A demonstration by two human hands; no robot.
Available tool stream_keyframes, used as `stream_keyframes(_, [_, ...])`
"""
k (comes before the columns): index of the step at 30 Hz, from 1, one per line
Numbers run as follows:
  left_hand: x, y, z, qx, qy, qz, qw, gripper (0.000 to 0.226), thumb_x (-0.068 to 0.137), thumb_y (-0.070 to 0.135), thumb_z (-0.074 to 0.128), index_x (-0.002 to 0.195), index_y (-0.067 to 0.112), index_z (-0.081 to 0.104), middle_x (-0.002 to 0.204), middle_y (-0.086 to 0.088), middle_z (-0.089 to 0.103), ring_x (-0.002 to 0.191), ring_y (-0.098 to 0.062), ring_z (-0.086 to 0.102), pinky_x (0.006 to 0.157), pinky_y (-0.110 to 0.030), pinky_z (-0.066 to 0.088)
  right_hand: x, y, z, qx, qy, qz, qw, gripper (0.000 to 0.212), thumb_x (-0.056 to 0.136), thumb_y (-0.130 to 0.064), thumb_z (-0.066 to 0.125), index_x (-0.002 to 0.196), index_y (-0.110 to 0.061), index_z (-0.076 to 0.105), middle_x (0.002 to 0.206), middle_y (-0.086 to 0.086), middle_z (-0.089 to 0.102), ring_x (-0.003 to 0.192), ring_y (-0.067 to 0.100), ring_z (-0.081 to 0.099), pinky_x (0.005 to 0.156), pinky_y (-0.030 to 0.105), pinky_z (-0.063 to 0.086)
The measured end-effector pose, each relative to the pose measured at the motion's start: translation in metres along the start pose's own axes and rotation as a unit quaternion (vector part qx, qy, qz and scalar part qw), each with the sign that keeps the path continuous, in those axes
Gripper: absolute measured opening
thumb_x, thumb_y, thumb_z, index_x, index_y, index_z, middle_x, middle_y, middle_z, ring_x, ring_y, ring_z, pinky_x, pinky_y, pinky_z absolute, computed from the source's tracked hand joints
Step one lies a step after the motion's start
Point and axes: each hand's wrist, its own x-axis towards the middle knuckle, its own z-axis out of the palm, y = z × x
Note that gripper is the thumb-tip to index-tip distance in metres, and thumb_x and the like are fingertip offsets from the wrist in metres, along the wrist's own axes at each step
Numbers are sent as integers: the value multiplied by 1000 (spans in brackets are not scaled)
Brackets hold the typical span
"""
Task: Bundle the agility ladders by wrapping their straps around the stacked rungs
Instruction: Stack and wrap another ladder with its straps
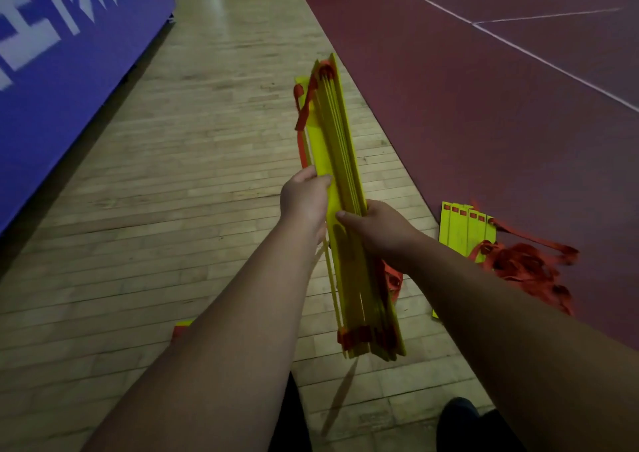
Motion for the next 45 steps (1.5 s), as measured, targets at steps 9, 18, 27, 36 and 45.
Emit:
stream_keyframes(9, [-30,23,4,153,-64,88,982,44,97,45,61,139,35,73,139,9,70,128,-18,64,111,-49,54,2,-4,1,-77,60,1,995,39,99,-59,68,104,-20,64,85,6,70,70,20,66,58,35,53])
stream_keyframes(18, [4,25,-25,103,9,107,989,72,86,42,79,150,27,48,128,6,66,114,-17,71,97,-42,62,-4,0,-27,-152,87,36,984,19,93,-23,73,108,-18,63,89,4,68,68,13,63,51,23,41])
stream_keyframes(27, [5,21,-26,-34,-146,-55,987,56,102,49,69,136,5,64,122,-17,79,109,-29,79,96,-45,65,-4,9,-27,-108,-7,11,994,27,87,-29,87,109,-27,70,90,8,79,70,24,78,60,35,59])
stream_keyframes(36, [-7,26,-23,-68,-190,-30,979,42,103,33,70,133,4,62,123,-16,79,112,-30,78,100,-49,62,-2,-1,-21,-82,-27,22,996,27,92,-37,80,108,-18,70,87,7,74,70,21,72,65,35,54])
stream_keyframes(45, [-13,40,-15,68,-42,54,995,37,106,45,68,105,9,73,91,-7,80,76,-20,80,70,-36,68,4,1,-13,-48,42,4,998,17,97,-33,72,105,-18,70,80,-1,64,65,14,57,56,27,45])
